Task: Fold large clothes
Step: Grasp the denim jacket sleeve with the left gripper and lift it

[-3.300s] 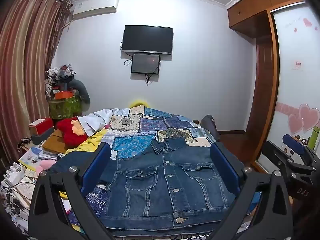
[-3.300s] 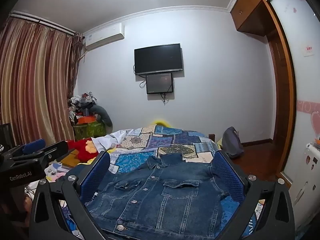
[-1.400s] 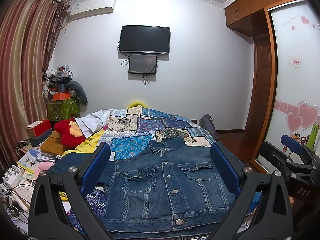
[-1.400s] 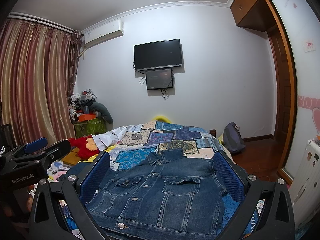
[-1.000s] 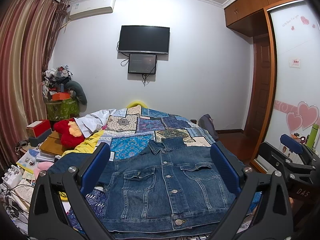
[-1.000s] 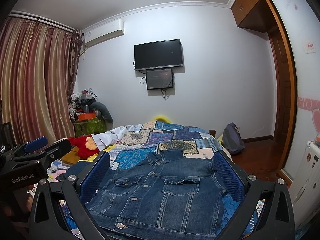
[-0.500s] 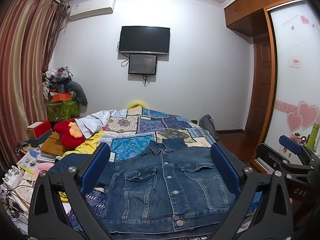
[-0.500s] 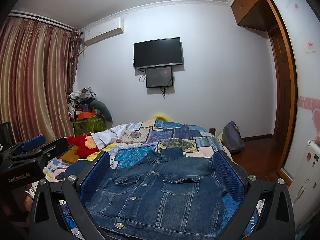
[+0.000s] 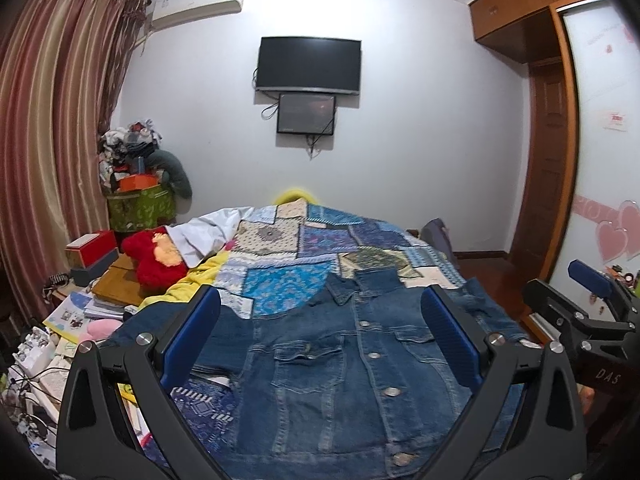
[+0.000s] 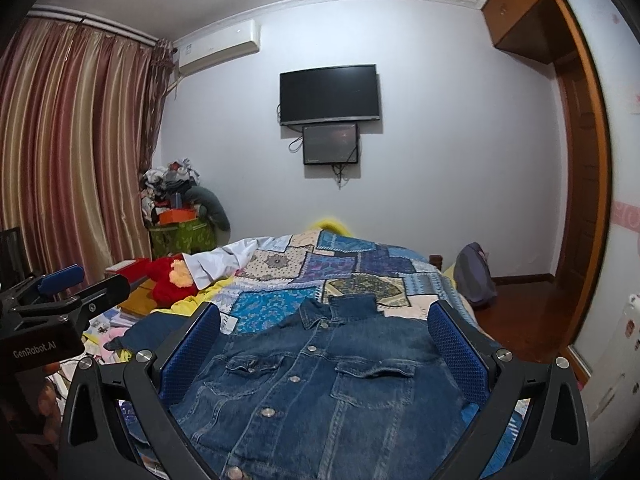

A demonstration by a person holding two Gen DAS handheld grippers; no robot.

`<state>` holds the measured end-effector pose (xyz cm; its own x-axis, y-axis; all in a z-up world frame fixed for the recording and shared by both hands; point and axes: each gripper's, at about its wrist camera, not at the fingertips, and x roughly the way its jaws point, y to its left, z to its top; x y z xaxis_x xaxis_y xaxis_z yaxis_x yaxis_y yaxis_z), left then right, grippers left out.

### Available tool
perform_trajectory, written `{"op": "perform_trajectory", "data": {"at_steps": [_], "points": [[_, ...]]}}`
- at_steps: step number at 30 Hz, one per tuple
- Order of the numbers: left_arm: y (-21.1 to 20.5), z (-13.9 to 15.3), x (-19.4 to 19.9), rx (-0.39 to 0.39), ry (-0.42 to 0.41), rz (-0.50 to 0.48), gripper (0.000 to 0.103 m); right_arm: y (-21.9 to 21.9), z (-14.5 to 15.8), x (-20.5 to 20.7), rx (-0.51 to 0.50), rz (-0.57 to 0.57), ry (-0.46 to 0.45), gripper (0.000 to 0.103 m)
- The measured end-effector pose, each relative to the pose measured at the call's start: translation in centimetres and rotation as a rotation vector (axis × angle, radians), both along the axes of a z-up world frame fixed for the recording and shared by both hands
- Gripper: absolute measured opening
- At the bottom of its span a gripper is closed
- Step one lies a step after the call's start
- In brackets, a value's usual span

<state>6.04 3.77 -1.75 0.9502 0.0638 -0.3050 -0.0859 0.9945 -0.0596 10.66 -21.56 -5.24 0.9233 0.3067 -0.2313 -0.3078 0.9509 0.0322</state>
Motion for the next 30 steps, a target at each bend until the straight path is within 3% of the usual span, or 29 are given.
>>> {"op": "perform_trajectory", "data": {"at_steps": [9, 18, 21, 25, 30], "points": [[7.9, -1.8, 6.4, -0.007, 0.12, 0.137, 0.101, 4.7, -0.6, 8.3, -0.034, 0.087, 0.103, 0.103], [18.9, -9.2, 12.5, -0.129, 0.391, 0.303, 0.101, 10.1, -3.7, 18.1, -0.133, 0.154, 0.277, 0.103], [22.6, -13.4, 13.7, -0.216, 0.497, 0.352, 0.101, 11.6, -5.6, 20.7, -0.191, 0.16, 0.332, 0.103], [26.6, -19.0, 14.5, -0.407, 0.638, 0.387, 0.101, 13.4, -8.9, 24.1, -0.25, 0.175, 0.418, 0.103], [29.4, -23.5, 14.8, -0.592, 0.705, 0.42, 0.096, 14.8, -12.7, 27.7, -0.271, 0.218, 0.572, 0.103]]}}
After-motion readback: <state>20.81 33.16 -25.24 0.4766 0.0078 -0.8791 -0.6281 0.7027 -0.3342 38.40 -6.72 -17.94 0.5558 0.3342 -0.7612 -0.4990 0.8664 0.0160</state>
